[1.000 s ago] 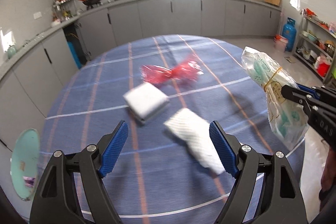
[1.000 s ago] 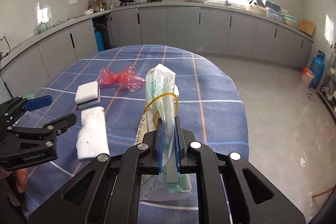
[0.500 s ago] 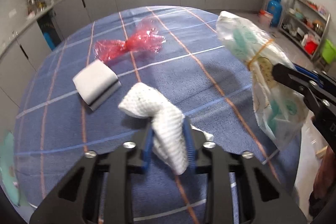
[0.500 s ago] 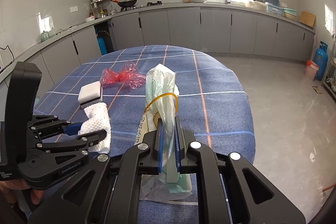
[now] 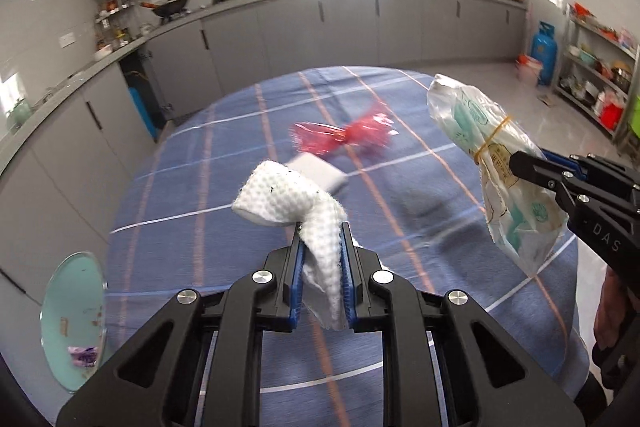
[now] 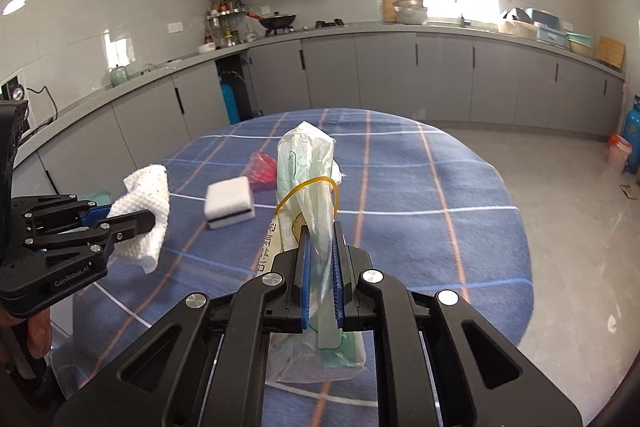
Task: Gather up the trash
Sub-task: 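Grasp the white textured cloth with the left tool while the right tool lifts the clear bag, then carry the white cloth and clear bag over the teal bin with both tools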
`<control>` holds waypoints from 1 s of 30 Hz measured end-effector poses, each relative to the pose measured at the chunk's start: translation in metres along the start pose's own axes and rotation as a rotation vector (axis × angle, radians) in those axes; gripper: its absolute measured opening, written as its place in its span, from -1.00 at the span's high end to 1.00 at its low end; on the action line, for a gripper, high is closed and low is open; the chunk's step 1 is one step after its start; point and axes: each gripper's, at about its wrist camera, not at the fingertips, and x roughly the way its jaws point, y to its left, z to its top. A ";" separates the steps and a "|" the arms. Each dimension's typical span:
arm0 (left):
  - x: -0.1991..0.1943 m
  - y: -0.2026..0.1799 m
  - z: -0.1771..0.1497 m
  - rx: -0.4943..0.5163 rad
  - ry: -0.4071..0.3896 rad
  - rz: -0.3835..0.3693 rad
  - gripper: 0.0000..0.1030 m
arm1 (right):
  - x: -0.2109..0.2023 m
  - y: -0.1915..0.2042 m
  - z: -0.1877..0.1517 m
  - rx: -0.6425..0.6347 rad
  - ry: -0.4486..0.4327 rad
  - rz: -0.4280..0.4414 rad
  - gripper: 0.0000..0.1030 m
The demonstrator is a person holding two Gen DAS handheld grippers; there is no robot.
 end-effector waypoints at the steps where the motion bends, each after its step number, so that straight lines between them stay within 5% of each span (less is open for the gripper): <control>1: -0.003 0.006 -0.001 -0.010 -0.008 0.010 0.68 | 0.002 0.004 0.003 0.001 0.000 0.012 0.81; 30: -0.064 0.144 -0.030 -0.178 -0.098 0.220 0.68 | 0.060 0.130 0.063 -0.135 -0.006 0.214 0.81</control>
